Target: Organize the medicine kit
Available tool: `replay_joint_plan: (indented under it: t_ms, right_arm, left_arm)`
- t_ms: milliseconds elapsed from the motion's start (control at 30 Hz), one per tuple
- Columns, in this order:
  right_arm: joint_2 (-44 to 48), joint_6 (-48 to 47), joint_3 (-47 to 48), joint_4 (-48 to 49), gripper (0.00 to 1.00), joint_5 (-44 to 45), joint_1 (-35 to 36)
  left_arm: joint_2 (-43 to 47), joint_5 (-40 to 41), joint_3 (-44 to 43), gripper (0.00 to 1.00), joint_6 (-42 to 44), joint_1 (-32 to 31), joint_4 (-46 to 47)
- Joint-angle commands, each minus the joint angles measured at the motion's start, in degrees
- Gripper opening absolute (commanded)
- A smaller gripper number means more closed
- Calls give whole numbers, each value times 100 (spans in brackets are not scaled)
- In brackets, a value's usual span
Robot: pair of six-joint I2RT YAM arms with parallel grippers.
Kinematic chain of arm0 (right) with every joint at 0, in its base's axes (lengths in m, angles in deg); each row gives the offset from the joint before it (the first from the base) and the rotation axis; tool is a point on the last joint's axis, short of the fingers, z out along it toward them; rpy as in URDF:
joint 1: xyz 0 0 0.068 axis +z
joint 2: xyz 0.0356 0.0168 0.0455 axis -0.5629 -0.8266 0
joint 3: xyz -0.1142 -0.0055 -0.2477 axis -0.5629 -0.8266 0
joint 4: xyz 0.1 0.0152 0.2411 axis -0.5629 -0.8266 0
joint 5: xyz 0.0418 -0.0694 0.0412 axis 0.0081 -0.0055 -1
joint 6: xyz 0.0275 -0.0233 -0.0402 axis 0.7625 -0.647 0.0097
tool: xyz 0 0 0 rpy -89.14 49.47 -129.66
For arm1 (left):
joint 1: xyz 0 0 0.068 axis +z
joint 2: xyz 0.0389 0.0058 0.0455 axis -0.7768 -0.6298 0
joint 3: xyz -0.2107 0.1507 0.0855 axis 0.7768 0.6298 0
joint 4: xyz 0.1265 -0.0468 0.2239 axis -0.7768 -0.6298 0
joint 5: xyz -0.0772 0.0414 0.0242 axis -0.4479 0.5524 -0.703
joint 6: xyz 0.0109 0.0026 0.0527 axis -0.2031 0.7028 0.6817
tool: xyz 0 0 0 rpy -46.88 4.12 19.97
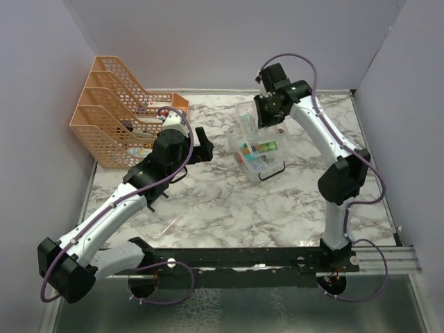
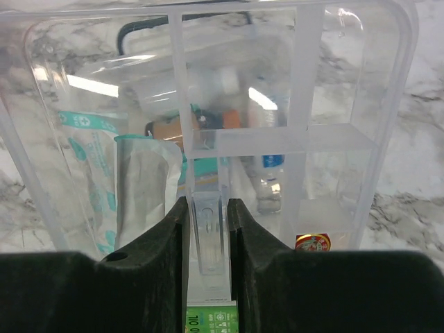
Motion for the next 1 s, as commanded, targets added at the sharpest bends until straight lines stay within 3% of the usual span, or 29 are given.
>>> replay_joint_plan:
  t_ms: [0,533,967]
  right_arm:
    - [-569,-293,611,-354,1,-34,346]
    - [-740,-820,-42,-373,1,-328,354]
    - [-1139,-1009,337,-234,1,-704,355]
  left_arm:
    - [181,320,26,99,25,43,-227]
    - [75,308,-4,99,-53,81,-328]
    - [59,203,-36,99,-71,98,-354]
